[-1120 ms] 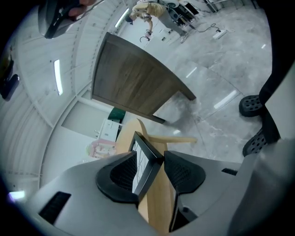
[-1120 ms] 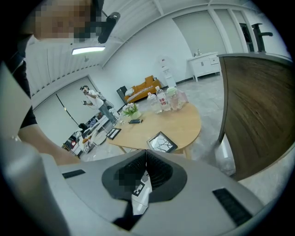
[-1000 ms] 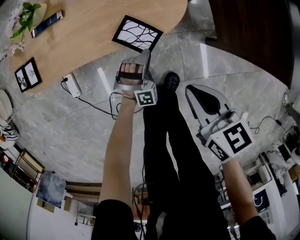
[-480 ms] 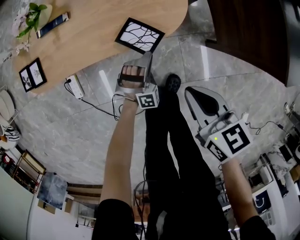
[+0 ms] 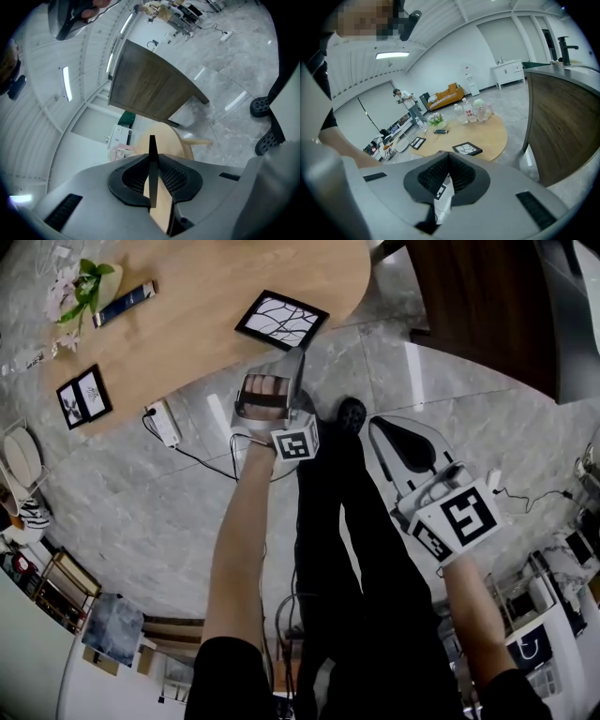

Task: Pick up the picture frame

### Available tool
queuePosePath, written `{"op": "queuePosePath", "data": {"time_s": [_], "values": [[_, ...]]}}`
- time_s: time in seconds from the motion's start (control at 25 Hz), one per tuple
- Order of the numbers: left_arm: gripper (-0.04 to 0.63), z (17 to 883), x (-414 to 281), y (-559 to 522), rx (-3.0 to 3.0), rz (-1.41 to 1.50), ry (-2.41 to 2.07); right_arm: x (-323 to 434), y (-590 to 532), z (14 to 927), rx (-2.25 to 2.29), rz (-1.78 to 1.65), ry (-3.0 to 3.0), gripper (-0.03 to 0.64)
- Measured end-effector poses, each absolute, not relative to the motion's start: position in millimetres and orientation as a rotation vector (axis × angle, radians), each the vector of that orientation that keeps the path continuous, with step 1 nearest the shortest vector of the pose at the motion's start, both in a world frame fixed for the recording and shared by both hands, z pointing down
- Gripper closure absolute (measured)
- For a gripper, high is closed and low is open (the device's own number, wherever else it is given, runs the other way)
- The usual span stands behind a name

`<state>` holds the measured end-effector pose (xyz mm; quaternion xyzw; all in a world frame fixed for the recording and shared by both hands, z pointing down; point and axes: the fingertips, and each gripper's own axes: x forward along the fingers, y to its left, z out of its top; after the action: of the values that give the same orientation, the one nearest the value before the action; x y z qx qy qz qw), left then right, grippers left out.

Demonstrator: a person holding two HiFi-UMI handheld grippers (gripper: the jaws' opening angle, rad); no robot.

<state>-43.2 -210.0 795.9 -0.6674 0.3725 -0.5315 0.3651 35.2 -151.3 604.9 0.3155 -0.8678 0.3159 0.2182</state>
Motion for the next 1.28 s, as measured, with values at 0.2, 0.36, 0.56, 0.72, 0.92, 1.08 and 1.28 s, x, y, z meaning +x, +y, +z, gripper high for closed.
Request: {"op": "queuePosePath", "data": {"time_s": [0.2, 0.36, 0.56, 0.72, 0.92, 1.08, 1.28], "values": [[0.525, 771.1, -44.2, -215.3, -1.697, -1.355, 0.949, 38.5, -153.1, 587.3, 0.905, 0.867, -2.417, 0.604], [0.525, 730.1, -44.5, -223.8, -1.684, -1.329, 0.956, 42.0, -157.3, 559.0, 0.928, 0.847, -2.438, 0.604], [0.523, 660.3, -45.1, -239.8, -1.634, -1.274, 0.96, 46.4, -168.0, 513.3, 0.957, 0.798, -2.476, 0.604], [0.524, 596.0, -43.4, -249.0, -1.589, -1.232, 0.981, 54.2, -171.6, 476.3, 0.973, 0.767, -2.505, 0.604], [0.525, 504.7, -30.7, -249.2, -1.54, -1.185, 0.998, 66.9, -169.5, 426.4, 0.984, 0.647, -2.536, 0.604], [0.523, 425.2, -16.7, -248.5, -1.501, -1.141, 1.017, 73.8, -178.3, 378.1, 1.01, 0.519, -2.582, 0.604], [0.523, 339.1, 7.0, -242.6, -1.461, -1.09, 1.024, 85.6, -196.0, 315.9, 1.087, 0.371, -2.659, 0.604]]}}
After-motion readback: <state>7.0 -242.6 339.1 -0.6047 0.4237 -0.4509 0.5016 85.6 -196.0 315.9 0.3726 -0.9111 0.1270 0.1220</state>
